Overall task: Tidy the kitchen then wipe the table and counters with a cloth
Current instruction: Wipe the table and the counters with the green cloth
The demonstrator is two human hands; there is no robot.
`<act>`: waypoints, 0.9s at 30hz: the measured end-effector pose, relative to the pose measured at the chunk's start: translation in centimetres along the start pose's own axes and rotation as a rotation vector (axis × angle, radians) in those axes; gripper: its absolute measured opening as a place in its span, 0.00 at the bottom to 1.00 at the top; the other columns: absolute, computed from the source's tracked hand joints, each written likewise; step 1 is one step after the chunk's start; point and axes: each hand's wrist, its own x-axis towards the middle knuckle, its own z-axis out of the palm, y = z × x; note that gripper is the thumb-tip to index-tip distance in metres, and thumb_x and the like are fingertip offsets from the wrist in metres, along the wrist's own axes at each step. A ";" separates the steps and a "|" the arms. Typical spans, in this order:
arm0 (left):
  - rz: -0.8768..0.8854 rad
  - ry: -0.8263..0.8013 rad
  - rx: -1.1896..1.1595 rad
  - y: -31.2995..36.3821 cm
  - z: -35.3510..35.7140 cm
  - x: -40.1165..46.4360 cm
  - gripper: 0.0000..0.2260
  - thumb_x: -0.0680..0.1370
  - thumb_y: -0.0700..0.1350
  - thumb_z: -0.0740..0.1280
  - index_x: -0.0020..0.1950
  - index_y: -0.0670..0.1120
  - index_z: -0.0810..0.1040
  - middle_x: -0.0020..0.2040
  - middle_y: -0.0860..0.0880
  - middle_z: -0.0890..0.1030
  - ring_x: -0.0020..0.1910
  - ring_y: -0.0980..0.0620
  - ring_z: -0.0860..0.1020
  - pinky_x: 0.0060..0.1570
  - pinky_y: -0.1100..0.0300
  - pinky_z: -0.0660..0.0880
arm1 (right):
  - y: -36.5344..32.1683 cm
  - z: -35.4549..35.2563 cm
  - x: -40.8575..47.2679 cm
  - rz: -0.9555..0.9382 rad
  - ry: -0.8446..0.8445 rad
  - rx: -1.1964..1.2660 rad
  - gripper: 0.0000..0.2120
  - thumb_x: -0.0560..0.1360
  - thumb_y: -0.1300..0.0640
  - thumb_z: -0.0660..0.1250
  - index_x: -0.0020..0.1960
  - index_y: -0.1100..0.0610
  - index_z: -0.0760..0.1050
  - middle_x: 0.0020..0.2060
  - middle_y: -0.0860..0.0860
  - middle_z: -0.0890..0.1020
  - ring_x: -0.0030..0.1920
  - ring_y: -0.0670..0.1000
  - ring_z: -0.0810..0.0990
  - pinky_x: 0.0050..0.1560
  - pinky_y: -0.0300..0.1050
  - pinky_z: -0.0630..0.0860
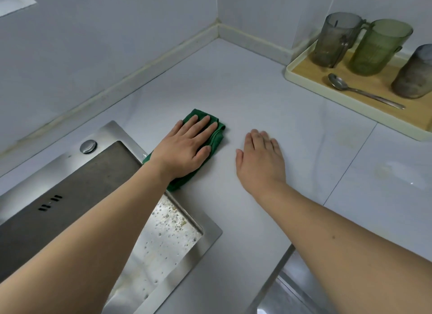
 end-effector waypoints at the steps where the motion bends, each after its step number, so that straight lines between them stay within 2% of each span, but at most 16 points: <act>1: -0.008 0.003 -0.004 0.6 0.1 -0.2 0.30 0.76 0.62 0.37 0.79 0.59 0.44 0.80 0.56 0.45 0.78 0.53 0.43 0.76 0.52 0.40 | 0.1 -0.1 0.1 -0.016 -0.014 -0.013 0.28 0.83 0.48 0.45 0.77 0.62 0.51 0.77 0.56 0.55 0.77 0.56 0.51 0.76 0.51 0.45; 3: -0.004 0.001 -0.009 1.9 0.2 -0.7 0.30 0.76 0.62 0.36 0.79 0.59 0.44 0.79 0.56 0.45 0.78 0.53 0.43 0.76 0.53 0.39 | 0.8 -0.9 0.2 -0.056 -0.032 -0.033 0.27 0.83 0.47 0.45 0.77 0.60 0.53 0.77 0.55 0.57 0.76 0.55 0.54 0.76 0.52 0.45; 6: 0.002 0.008 -0.007 3.0 0.2 -1.1 0.30 0.76 0.62 0.36 0.79 0.59 0.44 0.79 0.56 0.45 0.78 0.53 0.43 0.76 0.53 0.39 | 3.8 -2.6 -0.1 -0.046 0.030 0.037 0.25 0.83 0.47 0.47 0.76 0.58 0.58 0.75 0.52 0.62 0.74 0.52 0.59 0.76 0.49 0.48; 10: -0.008 0.016 -0.018 3.1 0.0 -0.7 0.30 0.76 0.62 0.37 0.79 0.60 0.45 0.79 0.57 0.46 0.78 0.54 0.43 0.76 0.55 0.39 | 9.7 -3.8 0.1 0.073 0.135 0.084 0.23 0.83 0.51 0.50 0.75 0.59 0.61 0.74 0.54 0.63 0.74 0.54 0.60 0.75 0.48 0.54; 14: -0.007 0.011 -0.026 3.4 -0.1 0.4 0.30 0.76 0.62 0.38 0.79 0.60 0.45 0.79 0.57 0.46 0.78 0.55 0.43 0.76 0.55 0.39 | 13.4 -3.2 0.6 0.163 0.122 0.066 0.23 0.82 0.52 0.50 0.74 0.61 0.61 0.74 0.56 0.64 0.74 0.55 0.60 0.75 0.50 0.53; 18: 0.017 0.006 -0.012 3.6 0.0 2.6 0.29 0.76 0.62 0.38 0.79 0.60 0.44 0.79 0.57 0.46 0.78 0.55 0.42 0.76 0.54 0.40 | 15.3 -2.6 1.3 0.144 0.145 0.065 0.23 0.82 0.52 0.50 0.74 0.62 0.63 0.73 0.57 0.65 0.73 0.55 0.61 0.75 0.51 0.52; 21: 0.034 0.011 -0.012 3.9 0.0 4.5 0.30 0.76 0.62 0.38 0.79 0.60 0.45 0.79 0.57 0.46 0.78 0.55 0.42 0.76 0.53 0.41 | 16.0 -2.0 1.9 0.126 0.189 0.100 0.22 0.82 0.51 0.50 0.69 0.61 0.69 0.71 0.56 0.69 0.71 0.56 0.65 0.74 0.52 0.56; 23: 0.040 0.011 -0.015 4.1 -0.1 5.8 0.30 0.76 0.62 0.38 0.79 0.60 0.45 0.79 0.57 0.46 0.78 0.55 0.43 0.76 0.53 0.41 | 16.0 -1.6 2.1 0.127 0.192 0.120 0.19 0.81 0.53 0.52 0.65 0.62 0.72 0.69 0.56 0.71 0.70 0.56 0.66 0.73 0.52 0.58; 27: 0.048 0.005 -0.006 4.5 -0.3 8.7 0.29 0.77 0.61 0.40 0.79 0.60 0.45 0.80 0.57 0.47 0.78 0.54 0.43 0.76 0.53 0.41 | 16.1 -1.2 2.1 0.117 0.220 0.131 0.18 0.81 0.54 0.54 0.64 0.62 0.73 0.68 0.56 0.72 0.70 0.55 0.66 0.73 0.51 0.57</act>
